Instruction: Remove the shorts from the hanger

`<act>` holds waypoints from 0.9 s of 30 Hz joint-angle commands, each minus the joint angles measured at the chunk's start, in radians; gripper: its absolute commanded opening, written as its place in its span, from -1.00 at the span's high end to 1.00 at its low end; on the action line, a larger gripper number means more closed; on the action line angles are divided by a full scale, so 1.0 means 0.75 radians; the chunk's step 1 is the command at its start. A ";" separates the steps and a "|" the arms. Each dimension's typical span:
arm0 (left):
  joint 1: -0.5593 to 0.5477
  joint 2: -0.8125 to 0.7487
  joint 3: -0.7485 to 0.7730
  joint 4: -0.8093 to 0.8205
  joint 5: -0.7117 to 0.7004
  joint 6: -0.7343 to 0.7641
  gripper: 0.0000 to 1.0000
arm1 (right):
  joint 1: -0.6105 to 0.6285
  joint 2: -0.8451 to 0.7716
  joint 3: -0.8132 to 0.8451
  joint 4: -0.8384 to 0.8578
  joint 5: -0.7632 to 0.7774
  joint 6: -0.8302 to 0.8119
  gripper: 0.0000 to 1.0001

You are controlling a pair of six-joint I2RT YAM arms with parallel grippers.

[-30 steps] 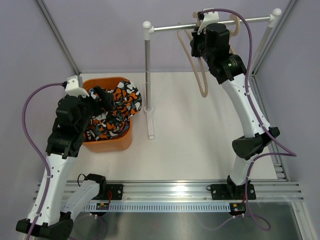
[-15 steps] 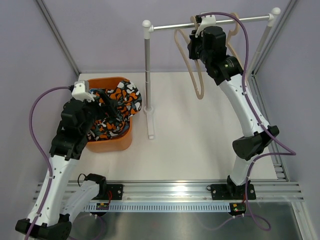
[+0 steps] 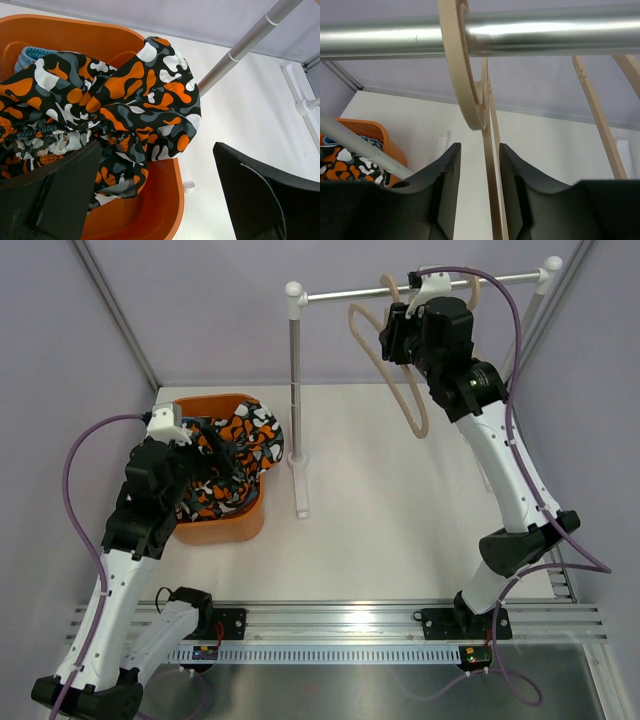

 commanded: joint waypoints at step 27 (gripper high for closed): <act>-0.328 -0.250 -0.130 0.012 -0.228 0.041 -0.98 | -0.006 -1.186 -1.205 0.004 0.025 0.314 -0.99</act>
